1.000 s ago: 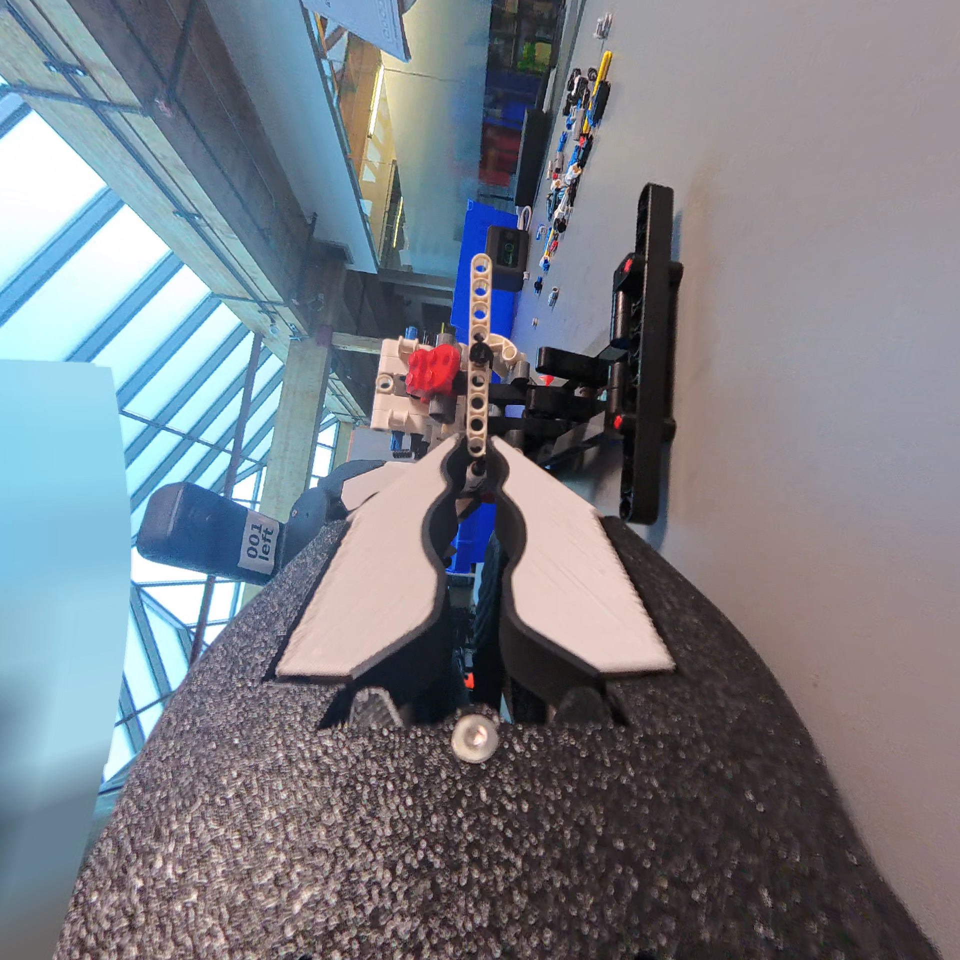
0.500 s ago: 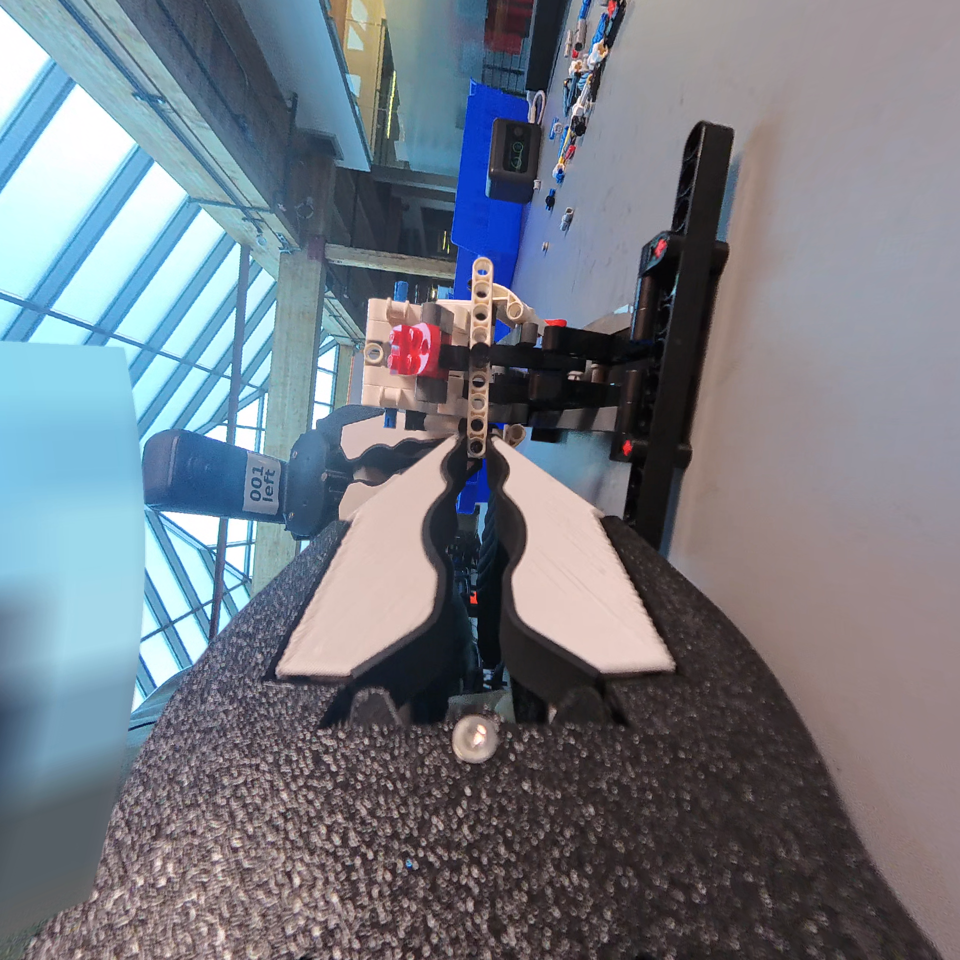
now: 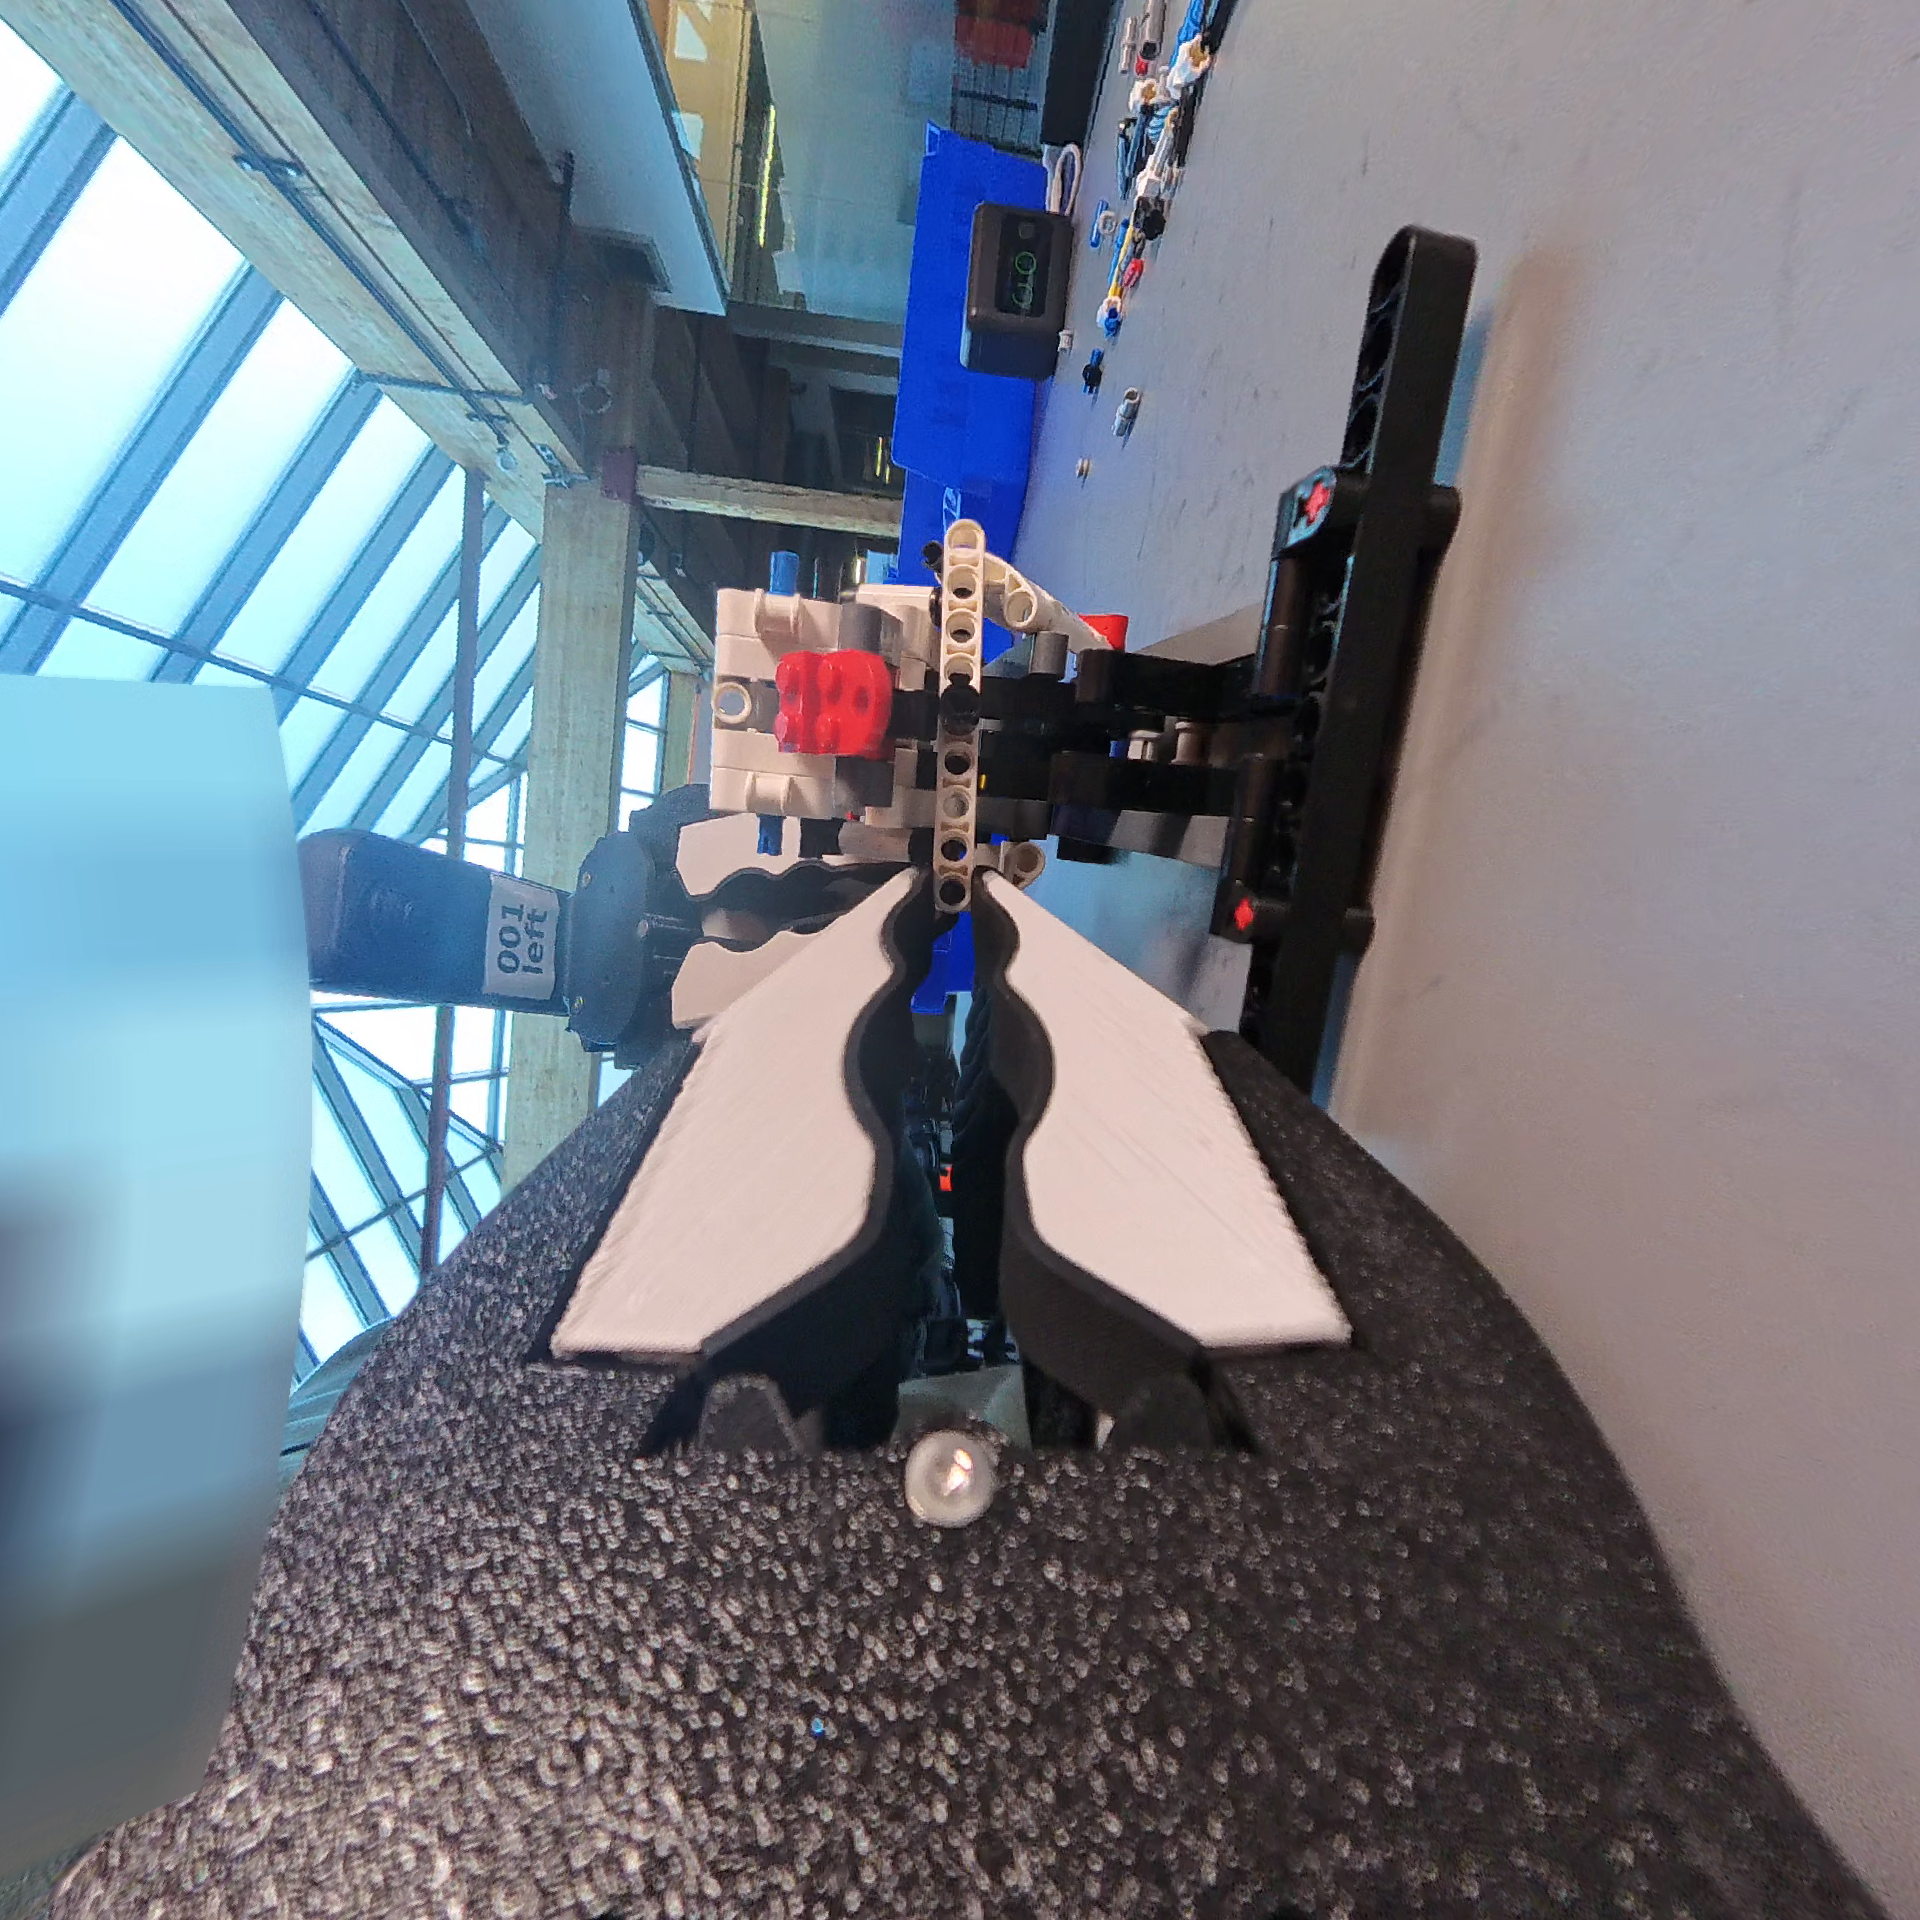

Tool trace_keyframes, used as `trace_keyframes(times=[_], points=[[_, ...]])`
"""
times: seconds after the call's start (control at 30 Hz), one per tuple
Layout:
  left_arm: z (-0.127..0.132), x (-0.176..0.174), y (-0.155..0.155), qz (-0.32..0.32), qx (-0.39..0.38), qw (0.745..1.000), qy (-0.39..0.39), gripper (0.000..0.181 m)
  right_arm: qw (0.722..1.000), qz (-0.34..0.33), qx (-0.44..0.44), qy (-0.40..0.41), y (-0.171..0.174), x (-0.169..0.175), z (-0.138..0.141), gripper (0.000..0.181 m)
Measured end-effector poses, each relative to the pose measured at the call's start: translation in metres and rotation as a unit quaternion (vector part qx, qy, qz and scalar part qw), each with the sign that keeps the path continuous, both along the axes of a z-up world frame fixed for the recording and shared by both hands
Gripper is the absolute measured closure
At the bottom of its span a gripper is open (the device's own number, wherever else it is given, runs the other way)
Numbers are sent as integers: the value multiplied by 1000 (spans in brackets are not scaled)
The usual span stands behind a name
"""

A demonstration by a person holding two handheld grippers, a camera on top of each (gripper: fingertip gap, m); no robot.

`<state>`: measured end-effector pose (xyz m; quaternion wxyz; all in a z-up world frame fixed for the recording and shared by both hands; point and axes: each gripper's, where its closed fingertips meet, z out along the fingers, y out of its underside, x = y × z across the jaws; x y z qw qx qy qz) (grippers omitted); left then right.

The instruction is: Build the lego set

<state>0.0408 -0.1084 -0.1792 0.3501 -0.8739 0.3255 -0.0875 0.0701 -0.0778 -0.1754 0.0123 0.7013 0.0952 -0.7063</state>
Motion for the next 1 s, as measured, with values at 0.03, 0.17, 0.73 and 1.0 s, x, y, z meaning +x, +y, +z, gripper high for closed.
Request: trace_keyframes(times=[0.03,0.17,0.73,1.0], points=[[0,0,0,3,0,1000,-3,175,1000,-4,-4,0,0,0,0,175],[0,3,0,6,-3,1000,-12,176,1000,-15,-17,4,-2,-2,0,175],[1,3,1,-1,-2,1000,-15,175,999,-26,-21,15,1,0,2,176],[4,3,1,-3,8,1000,-14,172,1000,-24,-17,12,-1,0,2,175]])
